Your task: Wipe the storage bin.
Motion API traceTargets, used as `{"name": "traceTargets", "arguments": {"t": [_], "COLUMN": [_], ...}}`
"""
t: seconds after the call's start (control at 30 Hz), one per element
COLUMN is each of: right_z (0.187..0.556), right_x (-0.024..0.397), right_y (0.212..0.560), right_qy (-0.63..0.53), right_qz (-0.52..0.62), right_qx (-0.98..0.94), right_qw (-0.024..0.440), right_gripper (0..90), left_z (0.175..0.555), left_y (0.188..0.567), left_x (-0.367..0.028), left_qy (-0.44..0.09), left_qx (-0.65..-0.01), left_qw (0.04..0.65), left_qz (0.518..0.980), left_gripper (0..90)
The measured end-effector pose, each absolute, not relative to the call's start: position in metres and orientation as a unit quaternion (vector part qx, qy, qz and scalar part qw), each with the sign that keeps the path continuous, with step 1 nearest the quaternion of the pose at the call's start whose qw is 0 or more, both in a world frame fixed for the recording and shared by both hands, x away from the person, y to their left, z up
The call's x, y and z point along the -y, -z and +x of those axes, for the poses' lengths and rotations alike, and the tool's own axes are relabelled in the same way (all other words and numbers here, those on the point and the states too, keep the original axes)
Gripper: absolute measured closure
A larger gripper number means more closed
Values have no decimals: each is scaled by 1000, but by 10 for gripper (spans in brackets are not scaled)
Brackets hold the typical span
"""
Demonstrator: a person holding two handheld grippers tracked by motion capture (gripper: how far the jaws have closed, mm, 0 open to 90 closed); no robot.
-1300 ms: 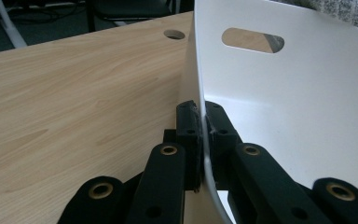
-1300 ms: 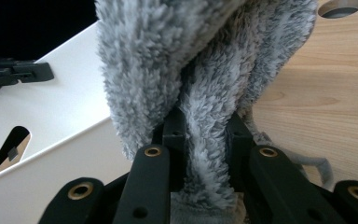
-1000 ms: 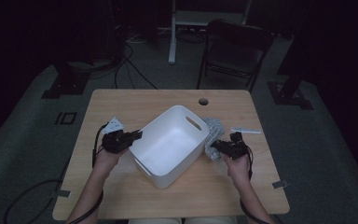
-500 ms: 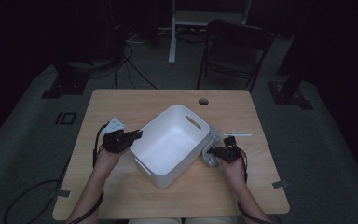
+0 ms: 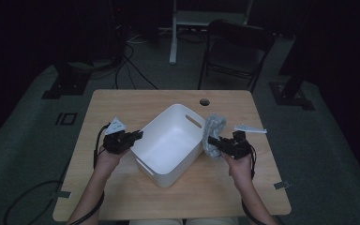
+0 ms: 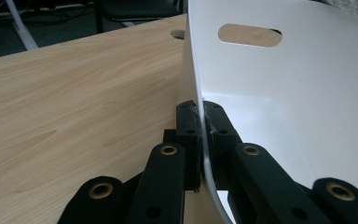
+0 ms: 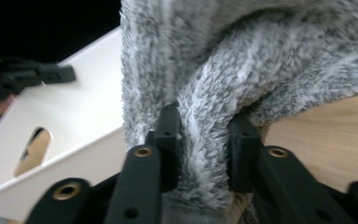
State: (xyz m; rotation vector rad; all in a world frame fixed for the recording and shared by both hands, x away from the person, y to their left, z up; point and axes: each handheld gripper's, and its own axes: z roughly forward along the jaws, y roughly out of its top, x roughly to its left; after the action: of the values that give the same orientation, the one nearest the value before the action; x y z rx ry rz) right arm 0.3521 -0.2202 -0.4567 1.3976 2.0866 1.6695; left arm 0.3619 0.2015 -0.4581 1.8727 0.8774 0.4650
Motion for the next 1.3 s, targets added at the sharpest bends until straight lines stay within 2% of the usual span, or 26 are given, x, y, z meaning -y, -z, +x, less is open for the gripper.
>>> {"name": "traceTargets", "arguments": {"t": [0.1,0.2,0.3,0.57,1.07,1.3], "right_z": [352,353,352,350,347,349], "right_x": [223,220,213,210,206,203], "right_y": [451,449,456,459,469,476], "right_qy": [-570,-549,-535,-528,-519,-510], "right_qz": [456,453,452,454,457,463], "right_qx": [-680,-696,-705,-707,-708,-711], "right_qw": [68,94,109,123,146,140], "right_gripper": [622,693,721,754,762,763], "left_z": [362,362,362,362,363,362], "left_y": [458,458,458,458,458,458], "left_x": [-201,-200,-200,-199,-200,-199], "left_qy": [-191,-191,-189,-190,-187,-191], "left_qx": [-358,-358,-359,-357,-355,-351], "left_qw": [489,489,490,489,492,490], "left_qz": [772,772,771,773,772,775], "left_gripper": [865,865,864,864,862,862]}}
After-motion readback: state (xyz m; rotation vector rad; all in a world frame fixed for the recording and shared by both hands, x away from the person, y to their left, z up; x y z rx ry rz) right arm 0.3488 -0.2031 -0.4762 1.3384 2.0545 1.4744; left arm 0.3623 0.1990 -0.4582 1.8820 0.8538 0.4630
